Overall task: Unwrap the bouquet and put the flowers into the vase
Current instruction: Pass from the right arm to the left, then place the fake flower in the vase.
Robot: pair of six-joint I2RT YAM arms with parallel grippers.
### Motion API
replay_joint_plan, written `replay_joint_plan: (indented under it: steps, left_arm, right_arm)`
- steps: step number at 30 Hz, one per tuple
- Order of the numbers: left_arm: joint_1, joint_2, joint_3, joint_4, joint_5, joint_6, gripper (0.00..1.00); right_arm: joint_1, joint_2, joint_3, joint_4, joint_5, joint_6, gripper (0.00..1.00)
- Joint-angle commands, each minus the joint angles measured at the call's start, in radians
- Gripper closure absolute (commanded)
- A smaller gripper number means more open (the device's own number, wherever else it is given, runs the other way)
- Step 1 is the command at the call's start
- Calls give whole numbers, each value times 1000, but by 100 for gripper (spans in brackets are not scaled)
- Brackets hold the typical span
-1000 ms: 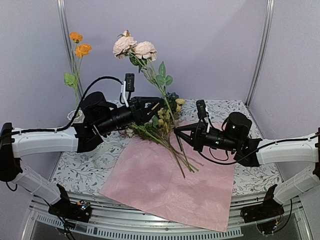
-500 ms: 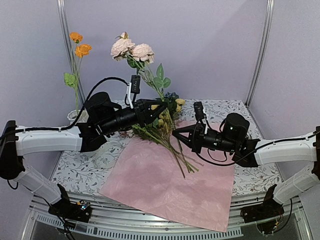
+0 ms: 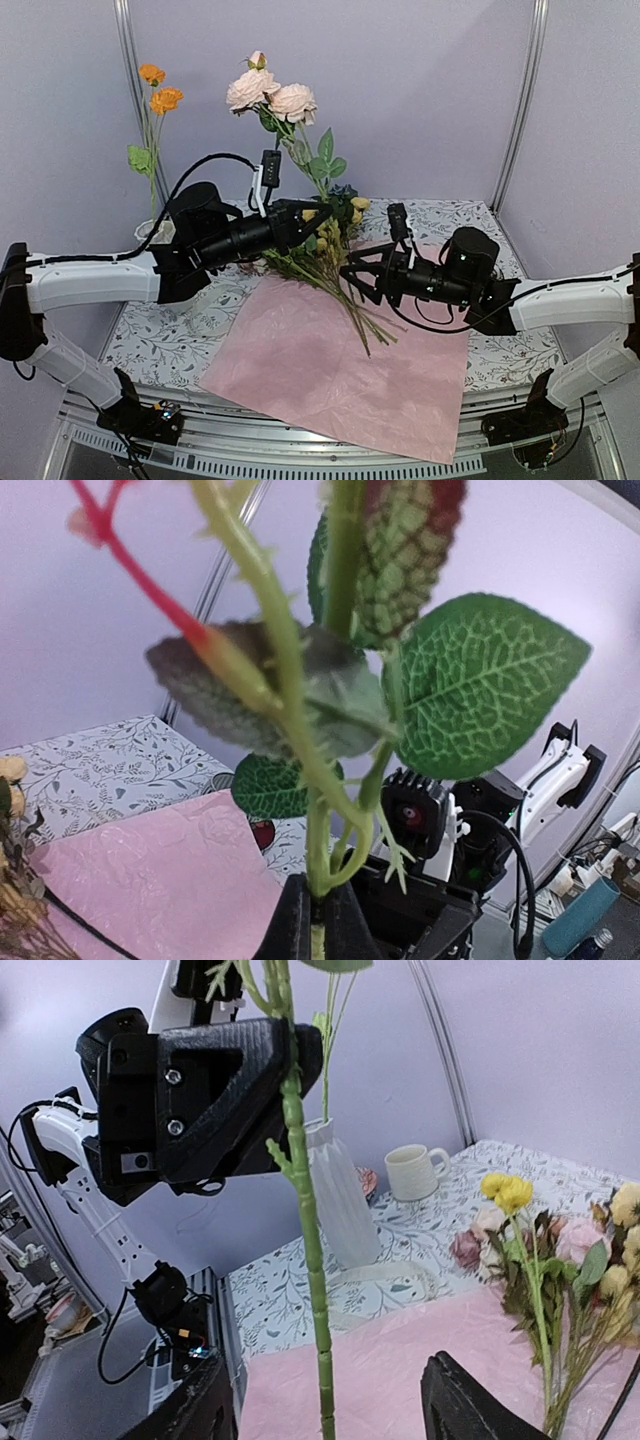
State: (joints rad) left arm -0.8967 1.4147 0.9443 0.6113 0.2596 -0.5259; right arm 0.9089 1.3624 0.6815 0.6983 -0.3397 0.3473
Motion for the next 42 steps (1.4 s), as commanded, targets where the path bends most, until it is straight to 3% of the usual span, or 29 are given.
replay_joint_plan:
  steps: [1, 7, 14, 22, 30, 42]
  left_arm:
    - [-10, -90, -2, -93, -77, 66, 100]
    - [-7, -236, 1, -364, -257, 132, 100]
    - [19, -391, 39, -618, -424, 189, 100]
    - [106, -467, 137, -843, -532, 207, 100]
    - [185, -517, 230, -925, -542, 230, 100]
    - [209, -563, 372, -1052, -756, 318, 100]
  right_arm:
    - [3, -78, -15, -35, 107, -54, 28]
    - [3, -184, -55, -125, 271, -153, 1]
    - [3, -214, -51, -218, 415, -265, 1]
    - [-31, -195, -77, -222, 560, -334, 1]
    - [-67, -147, -113, -205, 634, -336, 1]
    - [-74, -58, -212, -41, 760, -337, 1]
